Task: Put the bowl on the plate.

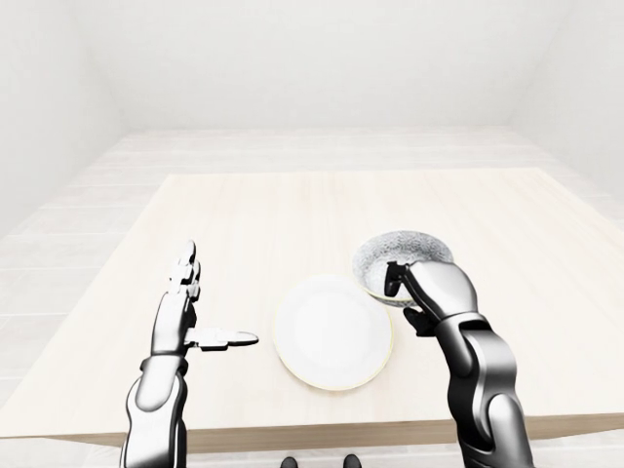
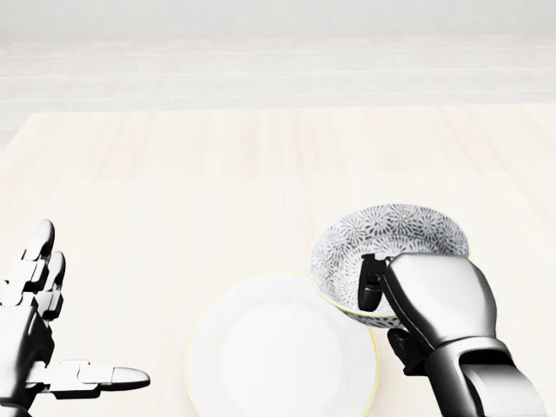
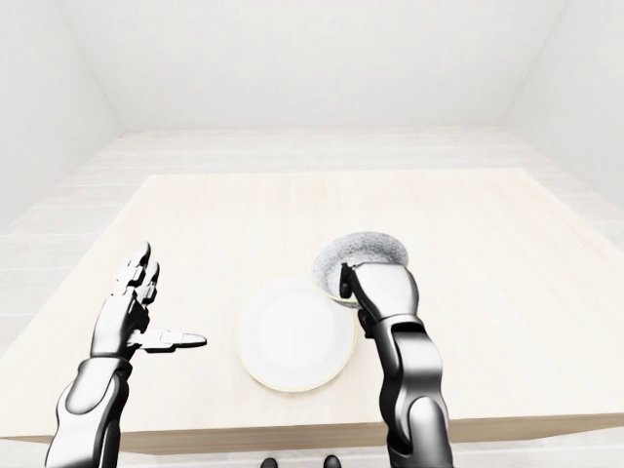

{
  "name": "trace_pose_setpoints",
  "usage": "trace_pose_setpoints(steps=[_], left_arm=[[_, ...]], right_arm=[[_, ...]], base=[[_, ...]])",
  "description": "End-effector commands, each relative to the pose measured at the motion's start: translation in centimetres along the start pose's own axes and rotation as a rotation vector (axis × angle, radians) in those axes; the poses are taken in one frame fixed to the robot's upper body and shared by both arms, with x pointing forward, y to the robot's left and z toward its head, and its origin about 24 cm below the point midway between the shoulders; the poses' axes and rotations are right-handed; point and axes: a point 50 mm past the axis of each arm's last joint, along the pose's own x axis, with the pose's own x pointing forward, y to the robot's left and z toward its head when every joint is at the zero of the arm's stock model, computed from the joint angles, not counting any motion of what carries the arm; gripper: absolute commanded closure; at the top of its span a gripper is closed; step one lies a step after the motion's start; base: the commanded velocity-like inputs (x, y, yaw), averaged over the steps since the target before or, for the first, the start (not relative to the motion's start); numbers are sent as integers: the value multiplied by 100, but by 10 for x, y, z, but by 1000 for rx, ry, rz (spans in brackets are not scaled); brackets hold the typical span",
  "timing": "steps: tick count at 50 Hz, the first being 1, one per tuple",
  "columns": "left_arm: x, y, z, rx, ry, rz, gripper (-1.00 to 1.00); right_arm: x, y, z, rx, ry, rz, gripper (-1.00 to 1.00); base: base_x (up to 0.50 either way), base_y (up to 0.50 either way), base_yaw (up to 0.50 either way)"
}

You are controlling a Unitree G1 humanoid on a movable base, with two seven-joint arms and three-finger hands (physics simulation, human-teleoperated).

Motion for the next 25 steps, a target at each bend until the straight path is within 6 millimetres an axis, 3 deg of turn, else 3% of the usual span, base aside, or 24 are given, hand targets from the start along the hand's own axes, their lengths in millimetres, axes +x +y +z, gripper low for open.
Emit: trace_pose_setpoints(steps=[1,25], left_arm=[[0,-1,-2,-1,5,-2,-100],[0,0,-4,-4,6,3,-100]], right_arm=[[4,-9,20,-9,-64,-43,58],[14,7,57,26,-190,-24,55]], base=[[0,0,0],[0,0,0]])
